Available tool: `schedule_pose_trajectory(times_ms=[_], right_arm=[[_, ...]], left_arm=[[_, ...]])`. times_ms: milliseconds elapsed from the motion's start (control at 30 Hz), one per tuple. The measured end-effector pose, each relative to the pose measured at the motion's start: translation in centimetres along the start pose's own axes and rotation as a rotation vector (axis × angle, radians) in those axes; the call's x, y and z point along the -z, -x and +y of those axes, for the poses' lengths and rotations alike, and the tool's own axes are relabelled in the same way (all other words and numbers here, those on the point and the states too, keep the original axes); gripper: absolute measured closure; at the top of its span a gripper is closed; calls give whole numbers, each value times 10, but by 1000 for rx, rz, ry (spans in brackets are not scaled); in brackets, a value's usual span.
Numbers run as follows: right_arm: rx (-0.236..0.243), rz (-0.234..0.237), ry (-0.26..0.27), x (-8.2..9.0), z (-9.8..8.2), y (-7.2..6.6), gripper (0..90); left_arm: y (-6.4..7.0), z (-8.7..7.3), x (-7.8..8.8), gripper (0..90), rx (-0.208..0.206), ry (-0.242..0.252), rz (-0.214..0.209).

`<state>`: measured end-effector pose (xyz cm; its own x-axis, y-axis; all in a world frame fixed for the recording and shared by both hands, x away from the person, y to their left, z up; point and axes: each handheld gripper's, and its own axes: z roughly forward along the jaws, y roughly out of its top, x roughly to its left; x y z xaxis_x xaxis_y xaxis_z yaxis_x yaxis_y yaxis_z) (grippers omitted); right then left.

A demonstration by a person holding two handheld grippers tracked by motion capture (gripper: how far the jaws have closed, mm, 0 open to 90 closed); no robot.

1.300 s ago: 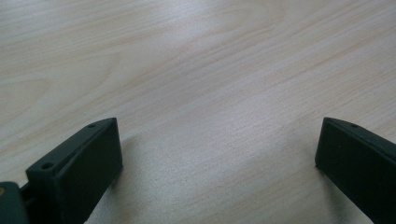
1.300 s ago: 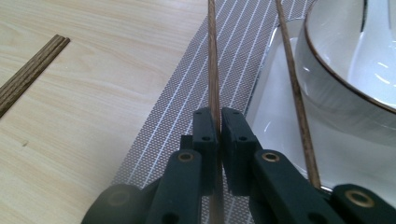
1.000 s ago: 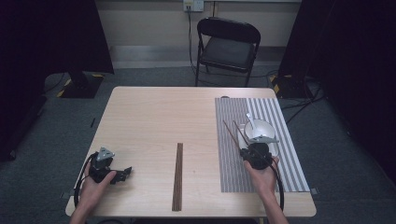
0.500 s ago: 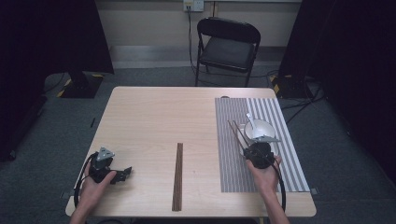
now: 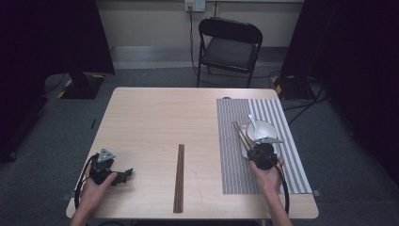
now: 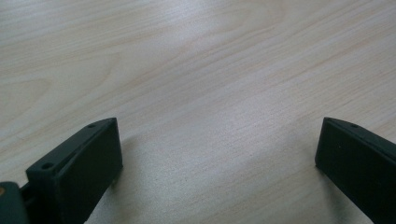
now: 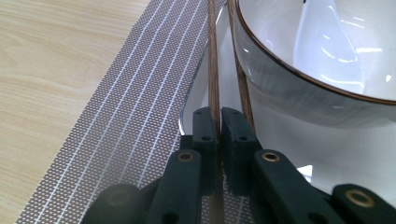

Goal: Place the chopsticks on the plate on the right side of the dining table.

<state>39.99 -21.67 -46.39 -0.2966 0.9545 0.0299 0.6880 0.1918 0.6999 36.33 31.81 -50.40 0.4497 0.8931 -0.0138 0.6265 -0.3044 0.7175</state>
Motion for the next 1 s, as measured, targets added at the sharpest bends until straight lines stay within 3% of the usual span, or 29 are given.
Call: schedule_pose_trajectory(times_ms=[900,1000], right_arm=[[4,-37,-6,-4,-2,2,846],[-1,-41,-5,-4,-2,2,802]], left_arm=[[0,0,0,0,0,0,0],[0,0,0,0,0,0,0]])
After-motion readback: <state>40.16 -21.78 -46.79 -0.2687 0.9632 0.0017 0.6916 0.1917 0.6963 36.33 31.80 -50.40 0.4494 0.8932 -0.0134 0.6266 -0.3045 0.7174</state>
